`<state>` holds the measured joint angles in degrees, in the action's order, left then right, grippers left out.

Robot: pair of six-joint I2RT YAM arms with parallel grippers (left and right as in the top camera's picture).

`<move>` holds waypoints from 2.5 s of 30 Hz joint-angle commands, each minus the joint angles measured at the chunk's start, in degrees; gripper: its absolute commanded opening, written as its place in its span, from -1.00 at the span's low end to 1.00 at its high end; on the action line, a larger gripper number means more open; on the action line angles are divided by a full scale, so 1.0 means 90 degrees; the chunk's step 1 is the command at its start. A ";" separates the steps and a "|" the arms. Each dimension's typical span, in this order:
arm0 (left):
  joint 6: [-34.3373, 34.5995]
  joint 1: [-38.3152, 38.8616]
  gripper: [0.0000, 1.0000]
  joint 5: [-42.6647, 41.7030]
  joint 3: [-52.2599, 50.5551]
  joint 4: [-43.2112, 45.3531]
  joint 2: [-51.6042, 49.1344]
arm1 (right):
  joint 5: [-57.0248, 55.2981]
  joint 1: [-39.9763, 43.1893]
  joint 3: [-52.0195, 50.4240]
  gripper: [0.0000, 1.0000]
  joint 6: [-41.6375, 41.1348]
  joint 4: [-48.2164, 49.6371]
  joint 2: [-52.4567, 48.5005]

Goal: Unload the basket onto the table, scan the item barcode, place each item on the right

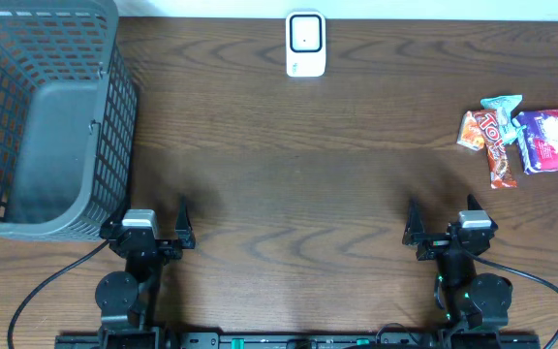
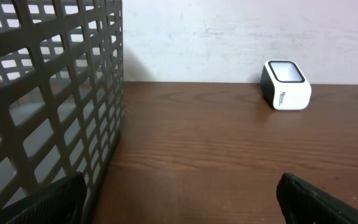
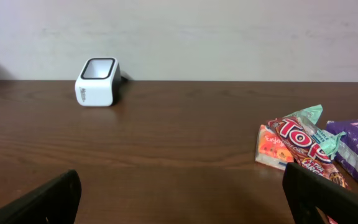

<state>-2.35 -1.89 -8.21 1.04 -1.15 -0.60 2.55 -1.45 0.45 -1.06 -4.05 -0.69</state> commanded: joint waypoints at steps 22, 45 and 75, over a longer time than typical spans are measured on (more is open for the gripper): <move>0.0056 -0.0039 0.96 -0.0012 -0.0090 -0.0253 0.0041 | -0.0126 0.0015 -0.0015 0.99 0.0070 -0.0032 0.0044; 0.0056 -0.0039 0.96 -0.0012 -0.0090 -0.0253 0.0041 | -0.0100 0.0015 -0.0015 0.98 0.0124 -0.0024 0.0041; 0.0056 -0.0039 0.96 -0.0012 -0.0090 -0.0253 0.0041 | -0.0102 0.0015 -0.0015 0.99 0.0124 -0.0024 0.0039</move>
<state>-2.35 -1.89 -8.21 1.04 -1.15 -0.60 2.09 -1.45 0.45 -0.60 -4.05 -0.69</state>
